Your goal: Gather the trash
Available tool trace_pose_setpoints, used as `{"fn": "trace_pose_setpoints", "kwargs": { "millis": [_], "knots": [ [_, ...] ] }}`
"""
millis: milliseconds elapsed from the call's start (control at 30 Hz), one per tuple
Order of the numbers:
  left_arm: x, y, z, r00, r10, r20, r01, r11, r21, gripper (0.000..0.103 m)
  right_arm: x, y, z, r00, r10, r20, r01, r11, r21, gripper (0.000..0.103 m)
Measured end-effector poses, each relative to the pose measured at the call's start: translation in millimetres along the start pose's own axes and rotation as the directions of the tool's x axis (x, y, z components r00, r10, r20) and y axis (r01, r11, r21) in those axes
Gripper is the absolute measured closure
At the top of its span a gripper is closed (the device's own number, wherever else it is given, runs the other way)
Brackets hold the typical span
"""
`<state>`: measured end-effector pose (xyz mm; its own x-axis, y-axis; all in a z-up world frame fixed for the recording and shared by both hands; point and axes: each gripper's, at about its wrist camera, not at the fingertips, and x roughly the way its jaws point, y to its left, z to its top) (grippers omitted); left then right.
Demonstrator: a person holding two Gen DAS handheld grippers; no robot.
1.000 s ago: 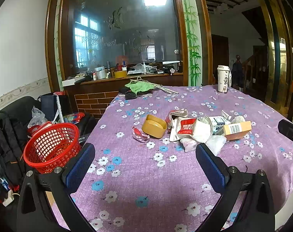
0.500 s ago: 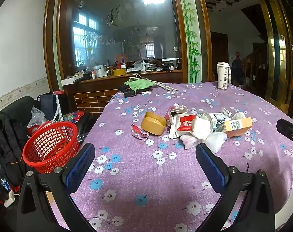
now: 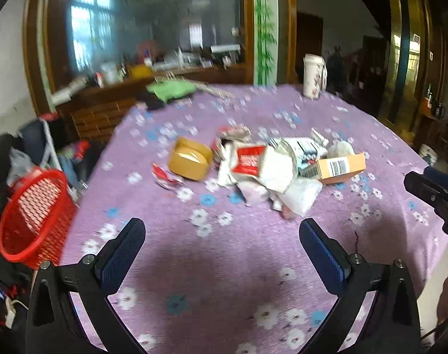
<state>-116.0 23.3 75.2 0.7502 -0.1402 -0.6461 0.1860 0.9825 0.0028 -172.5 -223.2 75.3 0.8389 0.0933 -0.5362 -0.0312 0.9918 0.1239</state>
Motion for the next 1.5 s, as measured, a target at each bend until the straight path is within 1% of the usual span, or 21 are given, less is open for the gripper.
{"fn": "trace_pose_setpoints", "kwargs": {
  "millis": [133,233,300,367,400,467,567,633,733,767,800,900,1000,1033,1067,1100,1133,1233,1333,1400,1500],
  "knots": [
    [22.3,6.9,14.1,0.993,-0.078,-0.092,0.072,0.995,-0.065,0.001,14.4,-16.9,2.6,0.995,0.071,-0.07,-0.066,0.995,0.076,0.037],
    [33.2,1.9,27.1,0.986,-0.102,-0.129,0.095,0.994,-0.059,0.019,22.7,-23.4,1.4,0.989,0.111,-0.103,-0.098,0.988,0.116,0.042],
    [42.0,-3.8,36.4,0.982,-0.108,-0.152,0.103,0.994,-0.043,0.025,26.0,-26.9,0.5,0.987,0.121,-0.109,-0.106,0.985,0.138,0.042],
    [55.8,-8.9,47.2,0.974,-0.123,-0.189,0.117,0.992,-0.045,0.025,27.8,-27.3,0.2,0.987,0.119,-0.11,-0.103,0.985,0.142,0.042],
    [63.5,-8.6,52.0,0.966,-0.144,-0.214,0.131,0.989,-0.072,0.025,28.5,-27.1,0.1,0.987,0.117,-0.11,-0.101,0.985,0.141,0.042],
    [79.3,-4.5,62.6,0.945,-0.202,-0.257,0.167,0.974,-0.153,0.026,29.0,-27.3,0.8,0.987,0.121,-0.11,-0.105,0.984,0.142,0.042],
    [102.0,3.3,78.1,0.923,-0.254,-0.288,0.176,0.947,-0.269,0.026,27.8,-27.7,1.4,0.988,0.118,-0.104,-0.102,0.984,0.144,0.042],
    [116.5,1.6,85.4,0.91,-0.276,-0.31,0.183,0.938,-0.296,0.026,27.2,-28.9,0.7,0.988,0.114,-0.101,-0.099,0.985,0.143,0.042],
    [139.8,-3.4,88.6,0.896,-0.26,-0.359,0.147,0.938,-0.313,0.026,29.8,-31.1,-0.3,0.988,0.109,-0.106,-0.093,0.985,0.145,0.042],
    [147.9,-4.6,87.5,0.884,-0.275,-0.379,0.15,0.933,-0.328,0.026,30.4,-32.0,-0.9,0.988,0.109,-0.108,-0.093,0.985,0.146,0.042],
    [152.8,-5.8,86.7,0.877,-0.29,-0.383,0.16,0.928,-0.337,0.026,30.6,-32.8,-1.4,0.988,0.109,-0.109,-0.092,0.985,0.146,0.042],
    [153.3,-7.9,89.2,0.885,-0.288,-0.366,0.17,0.932,-0.321,0.026,31.2,-36.5,-2.0,0.989,0.1,-0.107,-0.084,0.985,0.15,0.042],
    [153.5,-8.8,85.9,0.876,-0.333,-0.348,0.219,0.918,-0.33,0.03,34.7,-40.6,-1.7,0.987,0.108,-0.115,-0.088,0.983,0.163,0.042],
    [151.6,-9.6,84.0,0.869,-0.352,-0.346,0.239,0.913,-0.329,0.042,34.9,-40.4,-2.0,0.987,0.108,-0.116,-0.088,0.983,0.163,0.042],
    [151.9,-12.9,82.5,0.855,-0.376,-0.358,0.266,0.91,-0.318,0.061,35.0,-40.4,-2.2,0.987,0.111,-0.117,-0.091,0.982,0.163,0.042],
    [151.8,-16.7,80.3,0.839,-0.395,-0.374,0.29,0.906,-0.307,0.067,34.9,-40.2,-2.0,0.987,0.113,-0.117,-0.093,0.982,0.164,0.042],
    [150.5,-22.1,75.6,0.826,-0.401,-0.396,0.306,0.909,-0.281,0.067,34.5,-40.3,-1.6,0.987,0.113,-0.116,-0.093,0.982,0.164,0.042],
    [146.5,-27.3,67.4,0.837,-0.357,-0.416,0.289,0.932,-0.219,0.068,33.2,-39.8,-1.3,0.988,0.106,-0.113,-0.088,0.984,0.156,0.042],
    [148.8,-26.7,68.3,0.848,-0.338,-0.409,0.274,0.939,-0.209,0.066,33.4,-40.9,-1.2,0.989,0.1,-0.111,-0.082,0.984,0.156,0.042],
    [152.6,-25.4,69.4,0.844,-0.345,-0.41,0.273,0.935,-0.224,0.064,32.6,-40.7,-1.4,0.989,0.099,-0.109,-0.081,0.984,0.157,0.042],
    [158.9,-23.7,71.2,0.838,-0.357,-0.414,0.27,0.929,-0.253,0.05,32.4,-41.1,-1.5,0.989,0.099,-0.109,-0.081,0.985,0.154,0.041]
  ]
}}
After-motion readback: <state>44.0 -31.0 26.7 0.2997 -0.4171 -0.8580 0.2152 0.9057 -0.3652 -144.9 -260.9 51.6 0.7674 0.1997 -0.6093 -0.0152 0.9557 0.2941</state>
